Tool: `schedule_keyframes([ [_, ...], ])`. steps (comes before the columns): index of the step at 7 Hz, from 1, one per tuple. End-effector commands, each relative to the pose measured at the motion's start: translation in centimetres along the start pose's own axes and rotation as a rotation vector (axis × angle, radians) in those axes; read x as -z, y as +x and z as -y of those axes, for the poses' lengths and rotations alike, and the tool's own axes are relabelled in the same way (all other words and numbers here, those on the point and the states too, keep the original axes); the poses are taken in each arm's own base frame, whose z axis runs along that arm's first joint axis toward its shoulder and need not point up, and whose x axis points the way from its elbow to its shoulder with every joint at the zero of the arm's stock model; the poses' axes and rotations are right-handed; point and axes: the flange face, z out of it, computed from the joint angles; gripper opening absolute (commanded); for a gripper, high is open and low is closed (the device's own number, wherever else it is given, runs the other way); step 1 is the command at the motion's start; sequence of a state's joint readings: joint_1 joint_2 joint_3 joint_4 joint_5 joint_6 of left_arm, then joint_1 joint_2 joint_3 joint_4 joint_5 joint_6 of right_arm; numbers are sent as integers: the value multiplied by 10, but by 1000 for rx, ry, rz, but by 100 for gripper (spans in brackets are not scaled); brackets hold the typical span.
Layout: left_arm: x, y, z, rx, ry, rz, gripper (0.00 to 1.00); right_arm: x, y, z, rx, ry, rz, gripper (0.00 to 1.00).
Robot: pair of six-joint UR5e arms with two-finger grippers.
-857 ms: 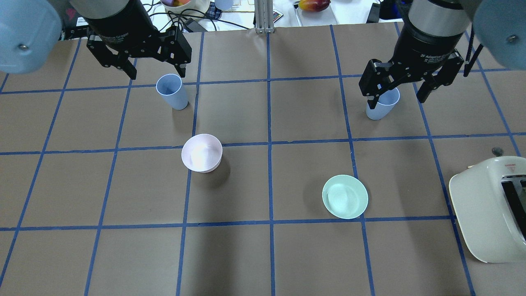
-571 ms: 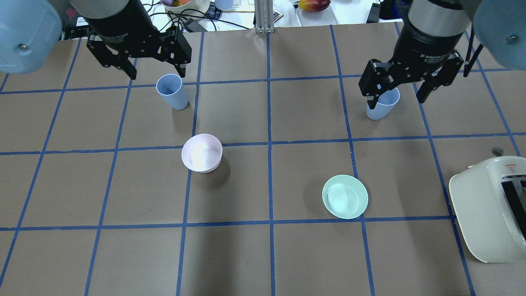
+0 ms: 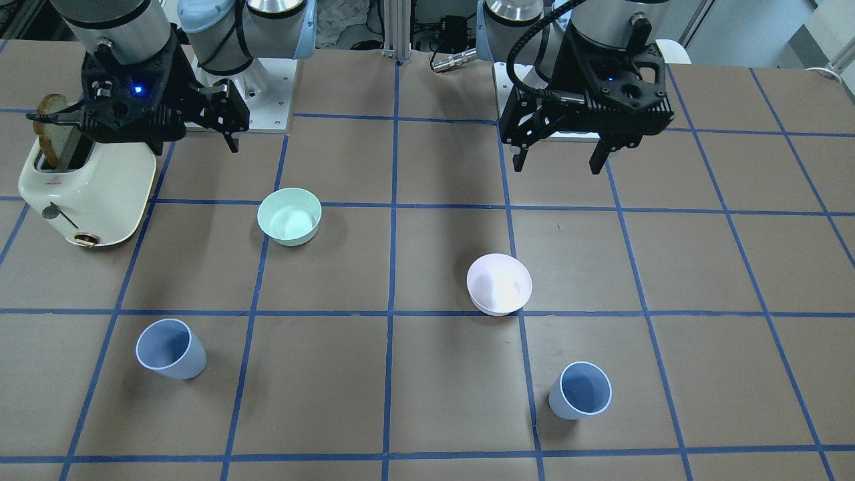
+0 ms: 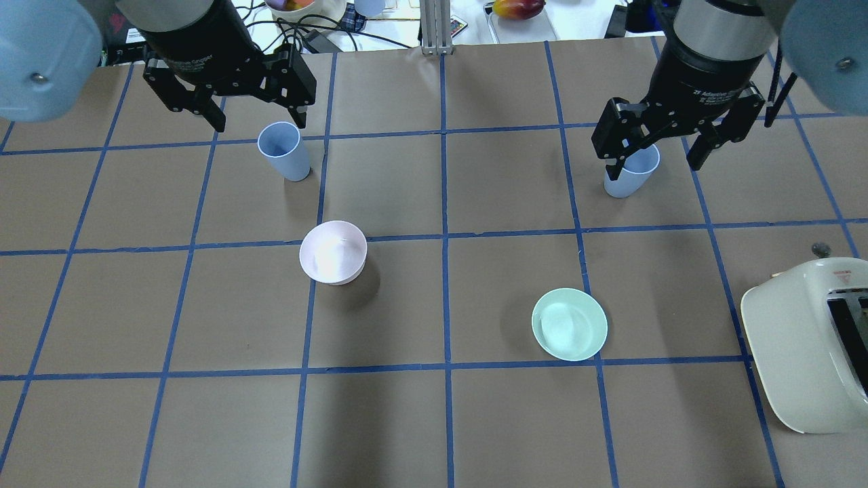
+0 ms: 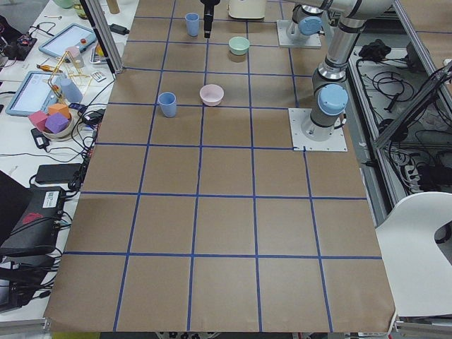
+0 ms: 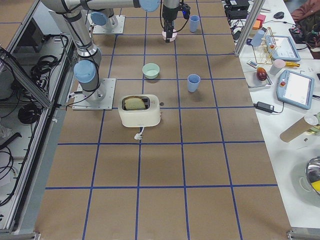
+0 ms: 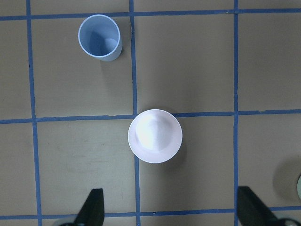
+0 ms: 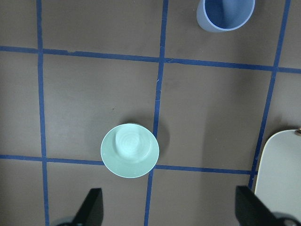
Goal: Stack blue cups with both arms
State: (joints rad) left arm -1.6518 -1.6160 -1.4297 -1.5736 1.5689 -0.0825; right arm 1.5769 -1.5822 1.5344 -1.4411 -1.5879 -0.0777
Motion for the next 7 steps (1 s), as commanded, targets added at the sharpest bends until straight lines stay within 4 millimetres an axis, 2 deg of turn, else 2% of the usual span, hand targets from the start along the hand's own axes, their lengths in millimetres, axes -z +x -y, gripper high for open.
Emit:
schedule_keyframes([
  [1,-55,-42,32,58,-66,5,100,-3,2,1,-7,-10,-19,100],
  [3,-148,-50,99,3,44,9,100,-11,4,6,-3,-27,-14,100],
  [4,-195,-51,129,-77,83,13,100,-14,13,14,3,-31,-9,100],
  [5,-225,-52,149,-144,116,17,100,-20,30,24,44,-35,-2,100],
  [6,-253,-53,158,-248,91,28,100,-30,61,49,42,11,5,100],
  [7,-273,-58,157,-273,49,77,100,-48,94,78,55,41,1,100],
])
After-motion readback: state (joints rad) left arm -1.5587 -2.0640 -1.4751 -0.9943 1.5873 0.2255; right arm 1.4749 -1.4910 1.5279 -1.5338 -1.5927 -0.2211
